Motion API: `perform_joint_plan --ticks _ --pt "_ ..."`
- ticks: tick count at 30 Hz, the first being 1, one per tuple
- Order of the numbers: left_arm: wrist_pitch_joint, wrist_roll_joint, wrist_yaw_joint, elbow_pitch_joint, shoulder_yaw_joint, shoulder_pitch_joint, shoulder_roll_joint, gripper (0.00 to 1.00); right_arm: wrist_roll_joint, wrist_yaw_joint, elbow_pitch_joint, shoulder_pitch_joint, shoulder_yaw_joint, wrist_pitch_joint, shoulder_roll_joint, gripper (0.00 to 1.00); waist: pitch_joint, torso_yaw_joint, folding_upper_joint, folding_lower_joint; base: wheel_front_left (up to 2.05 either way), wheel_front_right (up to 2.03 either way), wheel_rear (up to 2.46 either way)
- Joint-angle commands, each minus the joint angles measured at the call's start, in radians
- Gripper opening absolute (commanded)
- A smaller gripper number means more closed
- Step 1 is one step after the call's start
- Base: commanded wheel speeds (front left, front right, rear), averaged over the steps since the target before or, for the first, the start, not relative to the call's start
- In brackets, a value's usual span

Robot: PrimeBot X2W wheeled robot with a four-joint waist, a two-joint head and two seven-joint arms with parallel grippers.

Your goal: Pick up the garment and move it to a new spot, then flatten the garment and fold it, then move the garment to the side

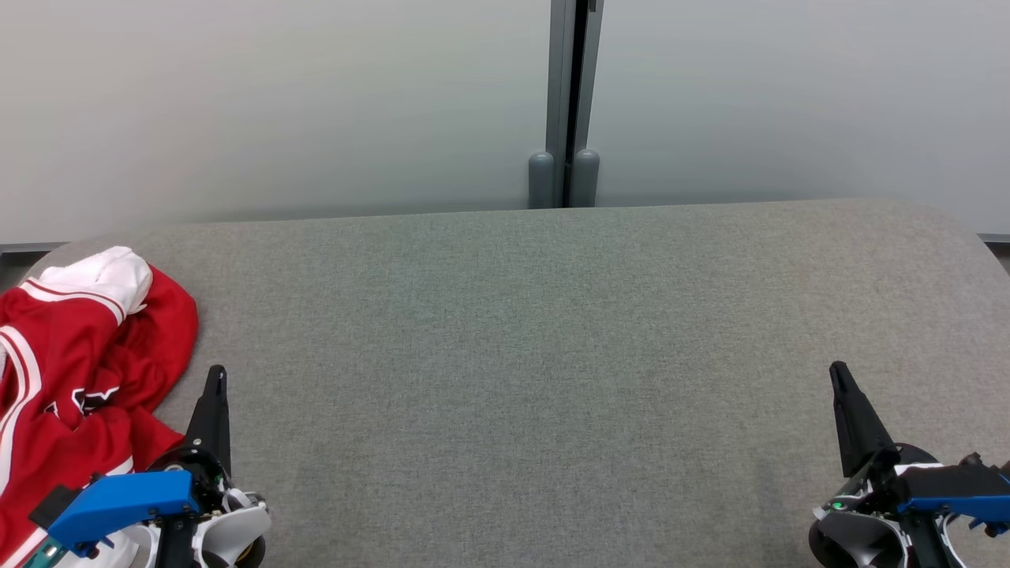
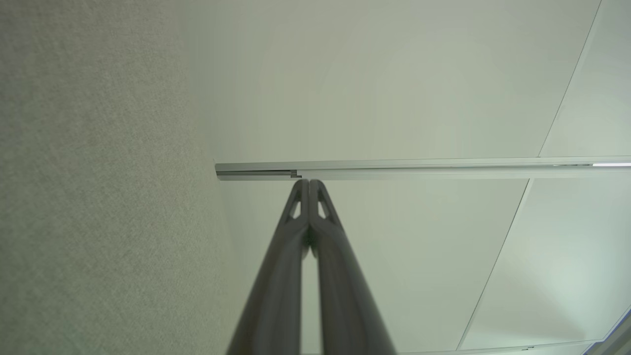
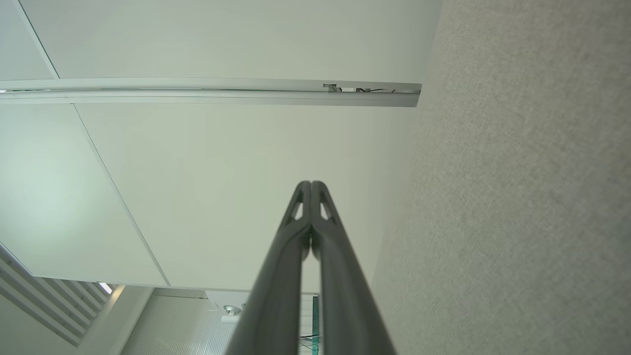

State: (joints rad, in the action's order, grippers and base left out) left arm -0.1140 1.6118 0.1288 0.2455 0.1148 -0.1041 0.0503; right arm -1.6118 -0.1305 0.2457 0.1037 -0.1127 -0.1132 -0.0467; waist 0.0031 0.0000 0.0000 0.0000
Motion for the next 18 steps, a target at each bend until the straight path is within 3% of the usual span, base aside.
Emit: perform_joint_plan --ticks 1,3,4,18 --pt "-0.003 0.002 0.005 -0.005 0.001 -0.01 -0.002 0.0 -0.002 -0.001 -0.003 0.011 -0.002 -0.003 -0.008 0.0 0.0 0.0 0.0 0.0 0.0 0.0 0.0" --pt "-0.003 0.002 0.005 -0.005 0.001 -0.01 -0.002 0.0 -0.002 0.0 -0.003 0.011 -0.002 -0.003 -0.008 0.0 0.0 0.0 0.0 0.0 0.0 0.0 0.0" --pt "0.0 0.0 0.0 0.001 0.0 0.0 0.0 1.0 0.0 0.0 0.001 0.0 0.0 0.0 0.0 1.0 0.0 0.0 0.0 0.0 0.0 0.0 0.0" --pt "0.048 -0.042 -0.014 0.013 -0.036 0.042 -0.004 1.0 0.045 0.001 0.024 -0.029 0.036 0.048 0.006 1.0 0.0 0.0 0.0 0.0 0.0 0.0 0.0"
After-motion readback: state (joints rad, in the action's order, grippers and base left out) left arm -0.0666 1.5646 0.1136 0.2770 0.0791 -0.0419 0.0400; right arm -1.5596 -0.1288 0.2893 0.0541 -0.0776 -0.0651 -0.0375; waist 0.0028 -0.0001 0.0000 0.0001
